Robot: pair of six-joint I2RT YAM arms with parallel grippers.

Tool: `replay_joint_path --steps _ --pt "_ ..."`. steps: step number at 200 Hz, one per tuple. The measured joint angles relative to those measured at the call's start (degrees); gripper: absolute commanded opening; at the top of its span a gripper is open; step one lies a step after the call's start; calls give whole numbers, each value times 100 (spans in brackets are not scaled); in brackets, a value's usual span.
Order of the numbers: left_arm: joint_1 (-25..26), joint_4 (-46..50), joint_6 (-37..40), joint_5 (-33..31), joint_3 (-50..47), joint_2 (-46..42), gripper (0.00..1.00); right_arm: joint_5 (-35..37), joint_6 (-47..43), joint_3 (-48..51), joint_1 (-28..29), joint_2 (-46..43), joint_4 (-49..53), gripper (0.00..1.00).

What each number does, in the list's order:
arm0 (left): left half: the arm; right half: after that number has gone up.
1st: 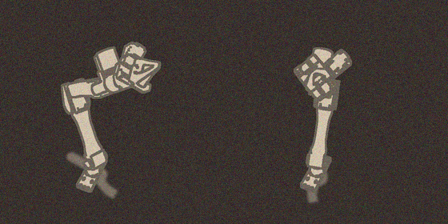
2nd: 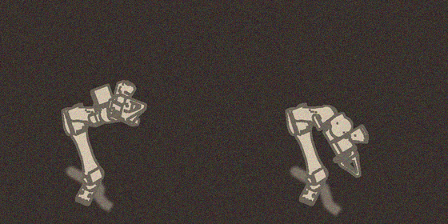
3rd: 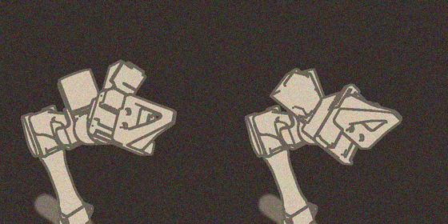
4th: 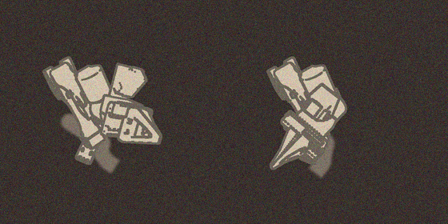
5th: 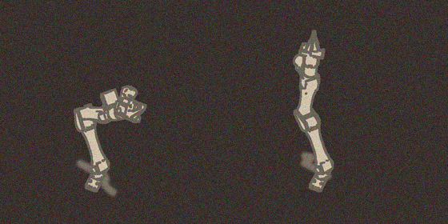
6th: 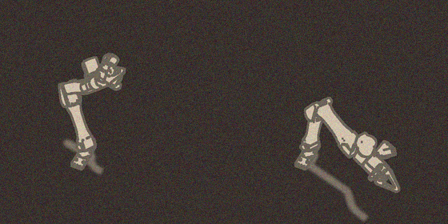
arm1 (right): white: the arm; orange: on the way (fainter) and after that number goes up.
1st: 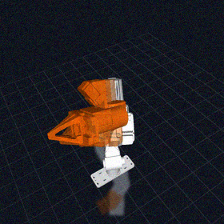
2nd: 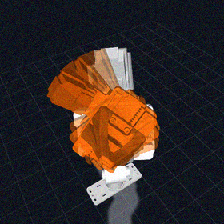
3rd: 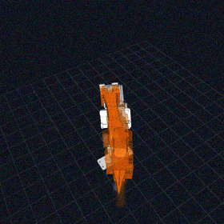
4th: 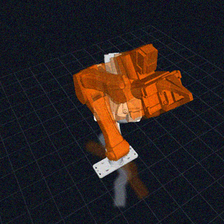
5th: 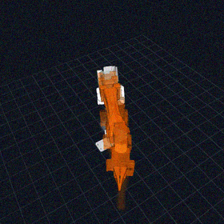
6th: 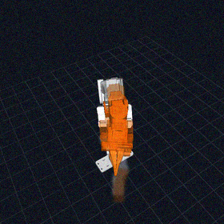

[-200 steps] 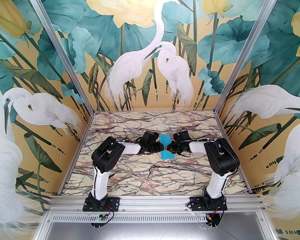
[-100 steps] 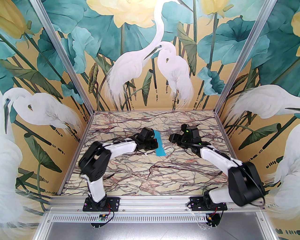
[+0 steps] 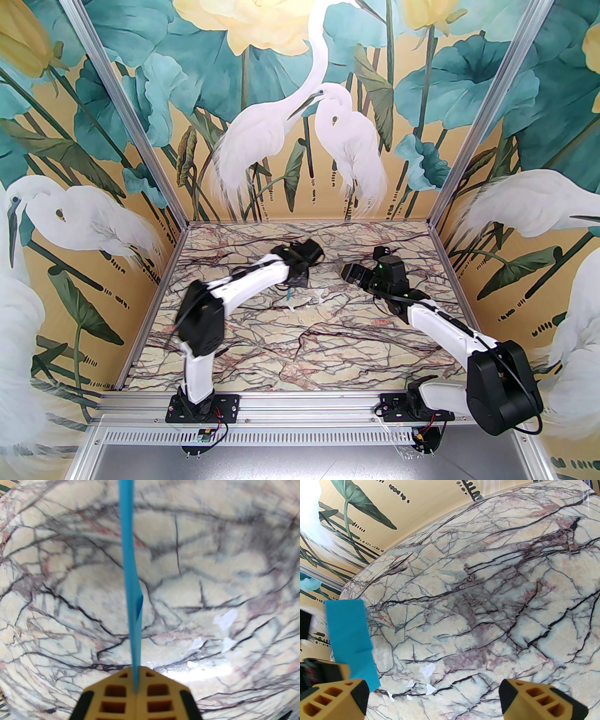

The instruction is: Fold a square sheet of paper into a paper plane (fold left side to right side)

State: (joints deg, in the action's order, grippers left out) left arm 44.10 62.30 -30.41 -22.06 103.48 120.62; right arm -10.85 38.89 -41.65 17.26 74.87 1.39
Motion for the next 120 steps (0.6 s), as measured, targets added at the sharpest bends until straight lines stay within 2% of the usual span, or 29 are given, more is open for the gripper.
replay_joint_path --steps 18,22,30,43,52,62,79,84,93,113,120 --pt "63 269 -66 153 511 577 1 57 -44 -7 0 0 186 99" --pt "70 295 -76 210 590 667 4 70 -66 -9 0 0 251 99" --pt "79 391 -133 343 772 828 17 92 -98 -9 0 0 369 99" --pt "81 459 -179 597 1038 1016 22 103 -151 -9 0 0 505 99" --pt "79 439 -243 798 1178 1084 31 96 -173 -9 0 0 557 100" --pt "63 407 -280 1005 1239 1099 41 61 -214 -9 0 0 599 94" --pt "26 238 -446 1394 1235 1097 45 -120 -269 -9 -2 17 601 84" --pt "7 157 -470 1506 1198 1095 47 -170 -293 -9 -2 37 590 75" --pt "-37 -37 -516 1668 1029 1027 53 -337 -295 -9 -2 98 560 67" --pt "-238 -595 -688 2052 192 595 55 -815 -177 -17 0 420 378 43" --pt "-339 -752 -752 2153 -133 378 61 -960 -155 -31 4 579 297 36"
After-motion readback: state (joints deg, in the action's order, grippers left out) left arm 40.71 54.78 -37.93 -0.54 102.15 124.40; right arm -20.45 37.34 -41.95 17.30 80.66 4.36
